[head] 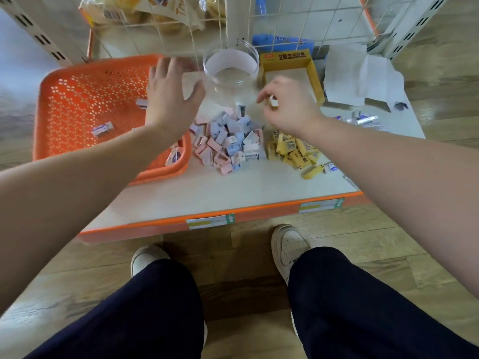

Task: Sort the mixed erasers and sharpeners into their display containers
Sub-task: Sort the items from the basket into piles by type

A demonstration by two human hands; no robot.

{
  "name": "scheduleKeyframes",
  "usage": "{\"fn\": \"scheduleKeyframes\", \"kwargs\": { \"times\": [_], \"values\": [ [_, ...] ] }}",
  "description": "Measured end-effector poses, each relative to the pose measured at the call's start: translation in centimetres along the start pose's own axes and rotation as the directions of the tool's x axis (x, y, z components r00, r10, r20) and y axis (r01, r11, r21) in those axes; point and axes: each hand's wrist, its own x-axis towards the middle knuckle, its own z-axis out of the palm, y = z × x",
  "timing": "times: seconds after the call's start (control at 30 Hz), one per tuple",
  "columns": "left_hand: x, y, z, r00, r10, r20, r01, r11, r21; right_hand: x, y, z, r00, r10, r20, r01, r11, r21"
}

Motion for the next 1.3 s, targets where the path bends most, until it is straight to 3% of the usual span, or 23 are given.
{"fn": "scheduleKeyframes", "kwargs": {
  "times": [0.13,0.3,0.6,0.7,0.8,0.9,0.97,1.03,1.17,1.3],
  "values": [
    [0.3,-5.0,-2.5,0.964,-0.248,-0.092,0.251,0.968,0.016,1.3,-4.8,2.1,0.985,-0.17,-0.023,0.171,0.985,0.032],
    [-1.2,-10.4,-5.1,0.893,-0.45,0.006,0.448,0.888,0.102,3.1,-9.7,4.8,0.954,-0.292,-0.074,0.298,0.951,0.084],
    [-4.1,-16.3,-8.0,0.866,-0.471,0.168,0.443,0.879,0.177,5.2,-15.5,8.1,0.916,-0.4,-0.004,0.397,0.907,0.144],
    [-4.1,-16.3,-8.1,0.83,-0.459,0.318,0.44,0.888,0.131,5.4,-16.5,9.6,0.908,-0.403,0.114,0.389,0.912,0.132],
    [-3.7,-16.4,-8.7,0.742,-0.434,0.511,0.422,0.895,0.146,5.6,-17.4,10.7,0.885,-0.415,0.213,0.398,0.91,0.117],
    [-3.7,-16.0,-9.0,0.68,-0.38,0.627,0.166,0.913,0.373,5.8,-18.2,11.7,0.866,-0.4,0.301,0.395,0.915,0.08],
    [-4.0,-15.7,-8.8,0.698,-0.342,0.629,0.009,0.883,0.47,5.8,-18.5,12.4,0.855,-0.389,0.342,0.392,0.918,0.061],
    [-4.0,-15.8,-8.5,0.718,-0.324,0.616,-0.041,0.864,0.502,5.8,-18.6,13.0,0.851,-0.38,0.364,0.389,0.92,0.052],
    [-4.2,-16.3,-8.3,0.772,-0.285,0.568,-0.021,0.882,0.471,6.0,-18.2,13.3,0.853,-0.36,0.379,0.375,0.926,0.035],
    [-4.2,-16.3,-9.6,0.938,-0.153,0.309,0.07,0.962,0.264,6.5,-18.0,12.9,0.857,-0.317,0.406,0.337,0.941,0.022]
  ]
}}
